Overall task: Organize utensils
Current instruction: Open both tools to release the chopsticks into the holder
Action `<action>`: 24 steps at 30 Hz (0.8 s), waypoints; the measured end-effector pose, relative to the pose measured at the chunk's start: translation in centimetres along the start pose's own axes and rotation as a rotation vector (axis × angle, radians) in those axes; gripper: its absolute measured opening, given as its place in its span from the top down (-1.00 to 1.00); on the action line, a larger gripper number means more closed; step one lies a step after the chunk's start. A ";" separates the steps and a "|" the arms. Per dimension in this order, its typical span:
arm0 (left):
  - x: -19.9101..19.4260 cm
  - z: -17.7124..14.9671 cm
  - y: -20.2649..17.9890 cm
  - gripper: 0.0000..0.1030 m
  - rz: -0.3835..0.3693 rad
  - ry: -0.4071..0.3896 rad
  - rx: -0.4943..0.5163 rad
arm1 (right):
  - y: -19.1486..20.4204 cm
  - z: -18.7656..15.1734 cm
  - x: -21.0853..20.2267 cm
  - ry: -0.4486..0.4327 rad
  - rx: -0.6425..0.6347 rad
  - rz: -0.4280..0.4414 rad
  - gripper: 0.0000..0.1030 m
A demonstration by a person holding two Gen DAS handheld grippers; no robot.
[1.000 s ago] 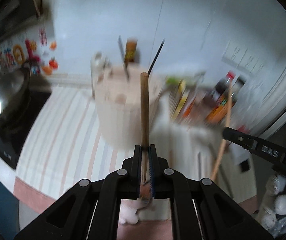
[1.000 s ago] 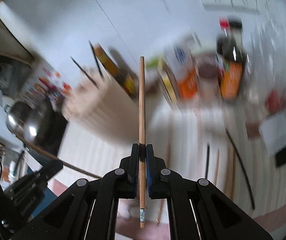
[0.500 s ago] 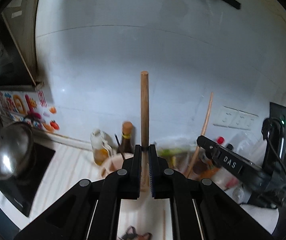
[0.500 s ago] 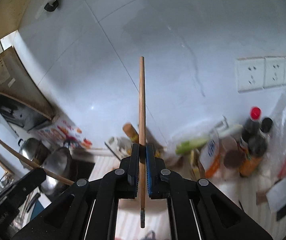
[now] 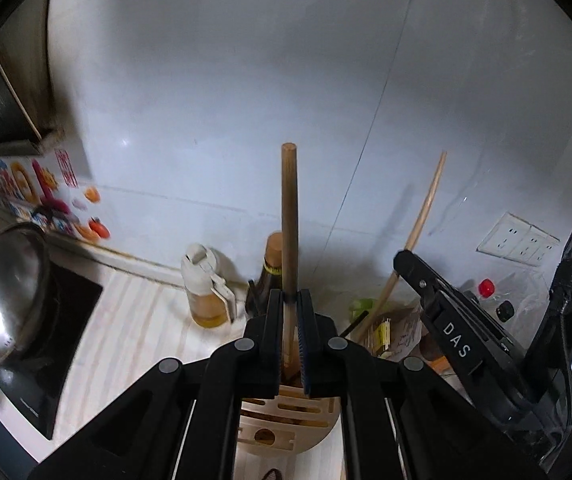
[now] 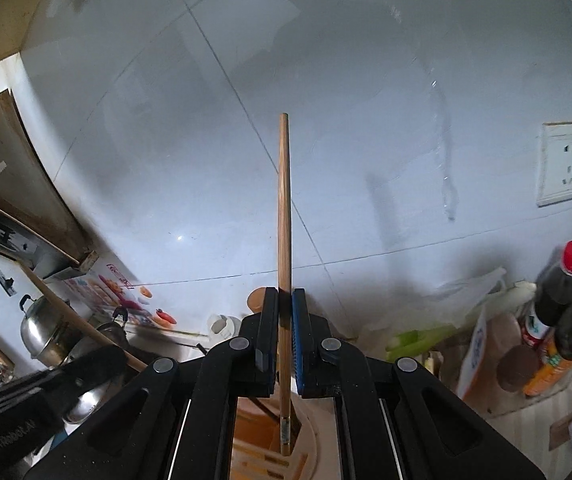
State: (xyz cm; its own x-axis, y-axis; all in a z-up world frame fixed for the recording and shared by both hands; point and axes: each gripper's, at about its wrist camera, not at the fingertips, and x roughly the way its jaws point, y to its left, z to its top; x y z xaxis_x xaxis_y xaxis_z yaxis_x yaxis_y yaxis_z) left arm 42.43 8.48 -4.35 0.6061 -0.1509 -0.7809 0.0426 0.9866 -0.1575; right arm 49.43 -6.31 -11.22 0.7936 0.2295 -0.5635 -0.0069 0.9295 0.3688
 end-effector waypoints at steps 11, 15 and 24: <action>3.8 -1.0 0.1 0.91 -0.078 0.118 -0.038 | -0.2 -1.9 2.3 0.033 -0.066 0.012 0.88; 3.6 -1.2 0.3 0.87 -0.114 0.157 -0.074 | -0.3 -2.5 2.8 0.118 -0.070 0.045 0.85; -1.8 -2.2 1.4 -0.57 0.049 0.042 -0.054 | -2.7 -2.7 -2.1 0.133 0.007 0.049 0.30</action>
State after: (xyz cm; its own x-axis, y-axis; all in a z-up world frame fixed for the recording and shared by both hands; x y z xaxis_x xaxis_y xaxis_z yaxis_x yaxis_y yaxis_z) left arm 39.63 10.03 -4.49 0.5724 -0.1056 -0.8132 -0.0305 0.9882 -0.1499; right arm 46.14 -8.58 -13.00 0.7045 0.3115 -0.6377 -0.0388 0.9141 0.4036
